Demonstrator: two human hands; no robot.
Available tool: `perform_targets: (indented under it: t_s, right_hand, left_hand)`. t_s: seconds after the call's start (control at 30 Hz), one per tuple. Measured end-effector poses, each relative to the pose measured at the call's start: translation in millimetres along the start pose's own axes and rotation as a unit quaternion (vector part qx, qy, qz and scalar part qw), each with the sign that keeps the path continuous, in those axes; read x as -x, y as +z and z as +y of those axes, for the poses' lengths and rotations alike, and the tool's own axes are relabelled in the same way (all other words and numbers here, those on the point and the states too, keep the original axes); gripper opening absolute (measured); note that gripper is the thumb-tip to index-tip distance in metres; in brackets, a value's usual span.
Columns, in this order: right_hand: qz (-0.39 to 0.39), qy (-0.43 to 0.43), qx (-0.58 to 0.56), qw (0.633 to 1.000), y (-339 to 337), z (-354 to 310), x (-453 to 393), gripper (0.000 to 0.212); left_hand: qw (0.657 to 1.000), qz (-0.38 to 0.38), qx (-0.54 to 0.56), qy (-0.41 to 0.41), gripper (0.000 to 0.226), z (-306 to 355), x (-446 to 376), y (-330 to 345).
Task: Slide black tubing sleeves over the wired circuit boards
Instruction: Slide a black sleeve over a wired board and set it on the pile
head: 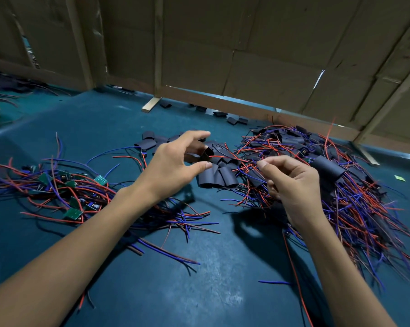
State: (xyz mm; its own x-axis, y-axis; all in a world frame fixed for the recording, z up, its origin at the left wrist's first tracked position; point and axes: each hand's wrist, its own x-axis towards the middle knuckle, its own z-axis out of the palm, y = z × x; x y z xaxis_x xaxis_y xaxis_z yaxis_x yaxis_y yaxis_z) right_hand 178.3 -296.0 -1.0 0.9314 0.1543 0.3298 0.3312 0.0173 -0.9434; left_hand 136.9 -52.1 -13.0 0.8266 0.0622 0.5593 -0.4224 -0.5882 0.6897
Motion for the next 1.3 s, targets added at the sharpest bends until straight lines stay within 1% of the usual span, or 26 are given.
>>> perform_targets:
  t_s: [0.17, 0.27, 0.37, 0.47, 0.53, 0.63, 0.7, 0.8, 0.9, 0.97, 1.0, 1.1, 1.13, 1.23, 1.3]
  right_hand:
    - [-0.012, -0.007, 0.009, 1.0, 3.5, 0.5, 0.9, 0.019]
    - [-0.016, -0.016, 0.037, 0.999, 2.4, 0.4, 1.7, 0.023]
    - [-0.022, -0.034, 0.072, 0.997, 2.9, 0.5, 3.1, 0.023]
    - [-0.041, -0.055, 0.097, 0.993, 7.9, 0.6, 5.0, 0.013]
    - [-0.062, -0.063, 0.114, 0.99, 12.1, 1.7, 7.1, 0.007]
    - [-0.089, -0.055, 0.107, 0.989, 19.5, 2.3, 10.5, 0.003]
    - [-0.093, -0.04, 0.097, 0.99, 23.6, 1.0, 12.3, 0.005]
    - [-0.093, 0.032, 0.064, 0.993, 19.8, -0.3, 9.9, 0.017]
    - [-0.112, 0.112, 0.08, 0.984, 8.2, 0.1, 5.2, 0.03]
    - [-0.106, 0.134, 0.053, 0.984, 4.3, 0.9, 3.2, 0.038]
    - [-0.096, 0.139, 0.022, 0.985, 3.5, 1.0, 2.1, 0.036]
    - [-0.079, 0.138, -0.082, 0.984, 3.7, 1.1, 0.4, 0.013]
    - [-0.08, 0.128, -0.098, 0.984, 4.7, 1.3, 0.6, 0.012]
    - [-0.091, 0.083, -0.076, 0.989, 11.7, 1.6, 4.6, 0.016]
    - [-0.096, 0.062, -0.048, 0.992, 18.0, 1.0, 8.5, 0.017]
  left_hand:
    - [1.0, 0.007, -0.002, 0.011, 0.06, -0.9, 0.1, 0.9]
    - [0.999, 0.006, -0.03, 0.038, 0.059, -2.0, 0.6, 0.2]
    - [0.99, -0.014, -0.097, 0.106, 0.051, -2.9, 1.1, -1.7]
    - [0.965, -0.043, -0.179, 0.185, 0.038, -0.2, 3.0, -0.1]
    - [0.957, -0.054, -0.194, 0.209, 0.034, 4.3, 4.9, 2.5]
    - [0.954, -0.052, -0.201, 0.217, 0.035, 12.1, 5.9, 4.6]
    - [0.951, -0.04, -0.209, 0.223, 0.036, 14.5, 4.5, 3.9]
    - [0.961, -0.015, -0.196, 0.196, 0.041, 13.4, 2.6, -0.2]
    - [0.969, 0.0, -0.192, 0.153, 0.046, 7.9, 1.5, -6.9]
    - [0.97, 0.014, -0.203, 0.136, 0.047, 3.8, 0.5, -10.7]
    - [0.969, 0.022, -0.207, 0.132, 0.047, 2.4, -0.1, -12.1]
    - [0.966, 0.026, -0.218, 0.138, 0.047, 3.1, -0.5, -14.4]
    - [0.964, 0.019, -0.218, 0.152, 0.047, 4.5, -0.2, -14.0]
    - [0.955, -0.011, -0.209, 0.211, 0.051, 10.5, 2.1, -6.4]
    - [0.952, -0.025, -0.201, 0.228, 0.051, 15.1, 4.2, 0.4]
